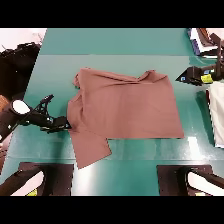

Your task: Fold the shirts.

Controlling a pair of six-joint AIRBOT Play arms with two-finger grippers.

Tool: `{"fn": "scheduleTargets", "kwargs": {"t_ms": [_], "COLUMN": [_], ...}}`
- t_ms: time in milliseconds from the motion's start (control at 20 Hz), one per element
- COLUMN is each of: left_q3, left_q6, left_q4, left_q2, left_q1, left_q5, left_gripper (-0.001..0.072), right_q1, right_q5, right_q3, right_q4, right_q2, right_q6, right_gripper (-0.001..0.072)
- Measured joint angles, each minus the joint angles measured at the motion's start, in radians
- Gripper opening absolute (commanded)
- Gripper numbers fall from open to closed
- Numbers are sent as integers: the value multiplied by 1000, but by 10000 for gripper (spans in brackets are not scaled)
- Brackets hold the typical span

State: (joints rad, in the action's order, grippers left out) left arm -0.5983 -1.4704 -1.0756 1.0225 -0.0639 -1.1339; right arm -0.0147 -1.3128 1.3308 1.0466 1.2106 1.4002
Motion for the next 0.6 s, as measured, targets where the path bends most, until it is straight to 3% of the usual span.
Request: {"fn": "scheduleTargets", "kwargs": {"t_ms": [300,350,400,500,550,600], "left_q3": [68,71,74,79,81,81], "left_q6": [12,16,19,29,33,41], "left_q4": [75,80,80,75,79,79], "left_q2": [-3,-4,-3,0,0,0], "left_q1": [0,0,0,0,0,0], "left_q5": [94,105,121,144,149,153], "left_gripper": [531,435,288,214,35,30], "right_q1": [0,0,0,0,0,0], "right_q5": [33,34,35,34,32,28], "right_q3": [-85,-90,-93,-97,-98,-99], "right_q4": [-1,-1,-2,-5,-5,-5], "right_q2": [-77,-81,-84,-88,-89,-90], "right_q6": [0,-1,0,0,0,0], "right_gripper": [328,327,328,327,327,328]}}
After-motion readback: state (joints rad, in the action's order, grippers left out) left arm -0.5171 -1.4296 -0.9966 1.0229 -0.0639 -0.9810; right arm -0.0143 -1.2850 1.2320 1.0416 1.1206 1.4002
